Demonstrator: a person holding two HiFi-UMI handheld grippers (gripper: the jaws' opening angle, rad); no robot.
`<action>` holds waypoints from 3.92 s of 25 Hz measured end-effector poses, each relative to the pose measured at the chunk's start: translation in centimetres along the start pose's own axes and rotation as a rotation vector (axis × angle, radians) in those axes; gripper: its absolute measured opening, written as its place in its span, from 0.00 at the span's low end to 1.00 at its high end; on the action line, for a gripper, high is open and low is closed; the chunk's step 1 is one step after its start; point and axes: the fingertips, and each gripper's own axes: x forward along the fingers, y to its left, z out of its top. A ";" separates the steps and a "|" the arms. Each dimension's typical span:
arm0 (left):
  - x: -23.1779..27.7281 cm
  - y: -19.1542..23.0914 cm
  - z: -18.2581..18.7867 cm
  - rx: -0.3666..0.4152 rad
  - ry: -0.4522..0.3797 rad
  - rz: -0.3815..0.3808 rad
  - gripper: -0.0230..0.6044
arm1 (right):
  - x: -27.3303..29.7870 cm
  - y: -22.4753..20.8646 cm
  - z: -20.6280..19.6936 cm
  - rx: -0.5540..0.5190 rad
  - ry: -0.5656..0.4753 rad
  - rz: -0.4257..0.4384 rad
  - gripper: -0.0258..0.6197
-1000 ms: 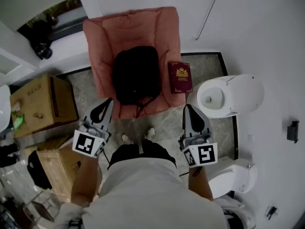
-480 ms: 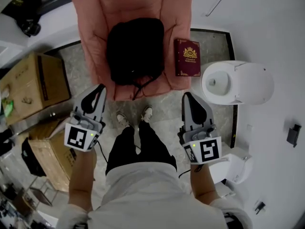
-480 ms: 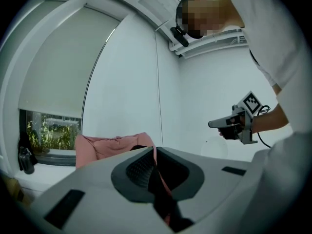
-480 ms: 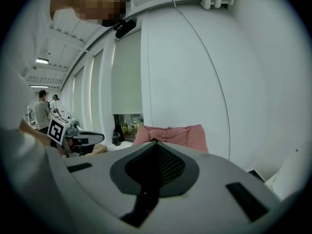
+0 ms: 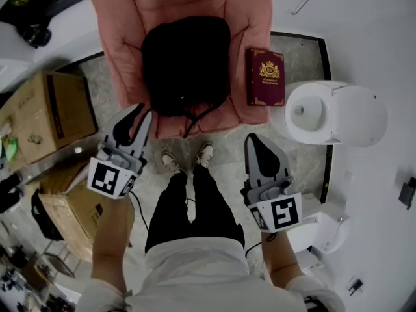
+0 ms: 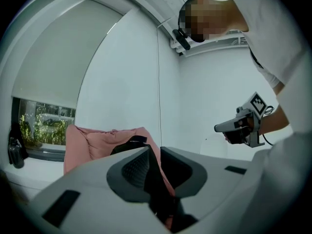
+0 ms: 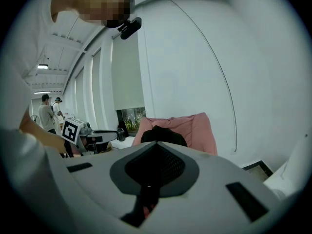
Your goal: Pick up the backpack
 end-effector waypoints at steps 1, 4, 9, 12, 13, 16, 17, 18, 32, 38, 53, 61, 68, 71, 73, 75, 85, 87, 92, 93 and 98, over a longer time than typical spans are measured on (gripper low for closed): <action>0.4 0.3 -0.3 0.009 0.006 -0.004 0.15 | 0.3 0.0 0.0 -0.001 -0.003 0.008 0.07; 2.1 1.3 -1.7 0.023 0.030 -0.027 0.21 | 1.2 -0.1 -0.1 -0.008 -0.008 0.030 0.07; 5.2 2.7 -4.6 -0.020 0.081 -0.053 0.26 | 2.7 -0.3 0.0 -0.018 -0.007 0.058 0.07; 6.6 4.1 -5.5 -0.064 0.077 -0.037 0.28 | 3.4 -0.5 0.1 -0.019 -0.006 0.071 0.07; 7.1 4.6 -5.9 -0.082 0.076 -0.031 0.29 | 3.7 -0.5 0.1 -0.020 -0.004 0.077 0.07; 8.5 5.4 -7.4 -0.119 0.095 -0.036 0.31 | 4.3 -0.7 0.0 -0.022 0.004 0.089 0.07; 9.0 5.6 -7.8 -0.125 0.105 -0.043 0.33 | 4.4 -0.8 0.0 -0.022 0.006 0.092 0.07; 9.4 5.8 -8.2 -0.130 0.110 -0.049 0.37 | 4.6 -0.8 0.0 -0.023 0.006 0.095 0.07; 13.1 7.9 -7.8 -0.332 -0.006 -0.248 0.59 | 5.4 -3.0 -0.6 -0.019 0.036 0.093 0.07; 14.7 7.2 -6.7 -0.338 -0.029 -0.323 0.59 | 5.6 -3.2 -1.2 -0.019 0.055 0.102 0.07; 19.1 6.6 -3.8 -0.458 -0.085 -0.452 0.59 | 5.3 -5.3 -1.7 -0.012 0.070 0.086 0.07; 22.3 5.2 -1.5 -0.524 -0.105 -0.543 0.59 | 4.8 -6.4 -1.8 -0.001 0.065 0.068 0.07; 25.0 7.2 -2.2 -0.510 -0.032 -0.405 0.53 | 4.5 -7.3 -1.9 0.006 0.063 0.060 0.07; 25.5 8.7 -3.0 -0.526 -0.017 -0.361 0.39 | 4.2 -7.7 -1.7 0.003 0.060 0.054 0.07; 25.6 8.4 -3.5 -0.526 0.000 -0.401 0.37 | 3.9 -8.1 -1.6 0.004 0.060 0.050 0.07; 25.5 7.8 -3.7 -0.515 0.025 -0.458 0.35 | 3.8 -8.5 -1.6 0.007 0.057 0.046 0.07; 25.9 6.5 -4.3 -0.446 0.077 -0.487 0.09 | 2.7 -8.2 -2.0 0.006 0.057 0.053 0.07; 25.8 6.1 -4.3 -0.438 0.079 -0.478 0.08 | 2.5 -8.1 -1.9 0.005 0.055 0.055 0.07; 24.9 5.5 -4.2 -0.404 0.063 -0.441 0.07 | 1.8 -7.7 -1.8 0.002 0.044 0.061 0.07; 24.6 5.4 -4.2 -0.402 0.062 -0.438 0.07 | 1.7 -7.6 -1.9 0.001 0.042 0.062 0.07; 23.2 5.1 -4.8 -0.358 0.045 -0.398 0.07 | 1.1 -7.0 -2.0 -0.012 0.044 0.065 0.07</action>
